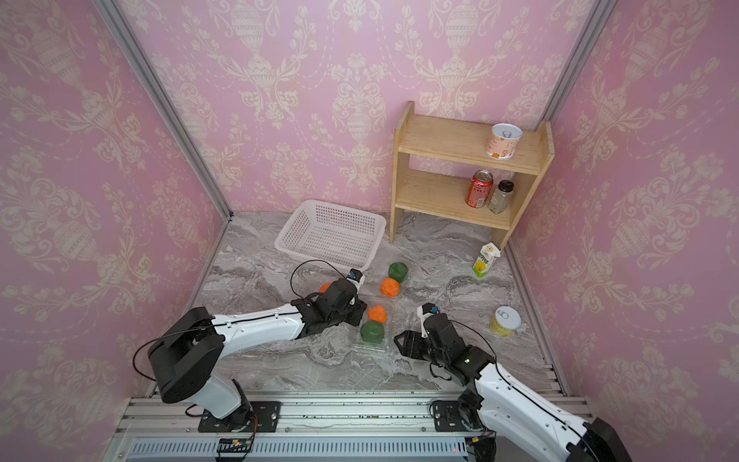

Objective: Take oranges out of containers
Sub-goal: Adjust the packing box at the center of the board.

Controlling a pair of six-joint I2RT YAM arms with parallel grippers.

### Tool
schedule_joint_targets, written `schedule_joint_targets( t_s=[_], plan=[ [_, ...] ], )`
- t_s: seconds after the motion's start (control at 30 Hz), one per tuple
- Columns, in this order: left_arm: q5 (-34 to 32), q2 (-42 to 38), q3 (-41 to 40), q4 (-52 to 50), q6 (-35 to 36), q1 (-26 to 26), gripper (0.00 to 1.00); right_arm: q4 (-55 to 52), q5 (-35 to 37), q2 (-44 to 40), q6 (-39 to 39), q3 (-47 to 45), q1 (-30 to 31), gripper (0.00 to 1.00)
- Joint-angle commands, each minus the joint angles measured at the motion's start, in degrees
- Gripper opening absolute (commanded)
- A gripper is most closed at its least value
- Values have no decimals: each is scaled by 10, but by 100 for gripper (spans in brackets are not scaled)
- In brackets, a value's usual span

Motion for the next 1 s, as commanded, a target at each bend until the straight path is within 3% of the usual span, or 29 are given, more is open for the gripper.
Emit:
schedule_joint_targets(
  t_s=[0.0, 0.27, 0.43, 0.5, 0.8, 0.97],
  plan=[
    [13, 35, 31, -14, 23, 6, 37, 28, -10, 11, -10, -10, 1, 67],
    [29, 86, 85, -13, 31, 12, 40, 41, -4, -2, 0, -26, 4, 67],
    [20, 52, 60, 19, 21, 12, 66, 95, -6, -36, 58, -80, 5, 62],
    [13, 25, 34, 51, 17, 12, 70, 119, -5, -58, 77, -103, 6, 59],
    [-12, -75, -128, 223, 3, 11, 76, 43, 38, -269, 133, -158, 9, 57],
    [25, -57, -138, 239, -11, 10, 75, -37, 59, -362, 135, -155, 9, 54]
  ],
)
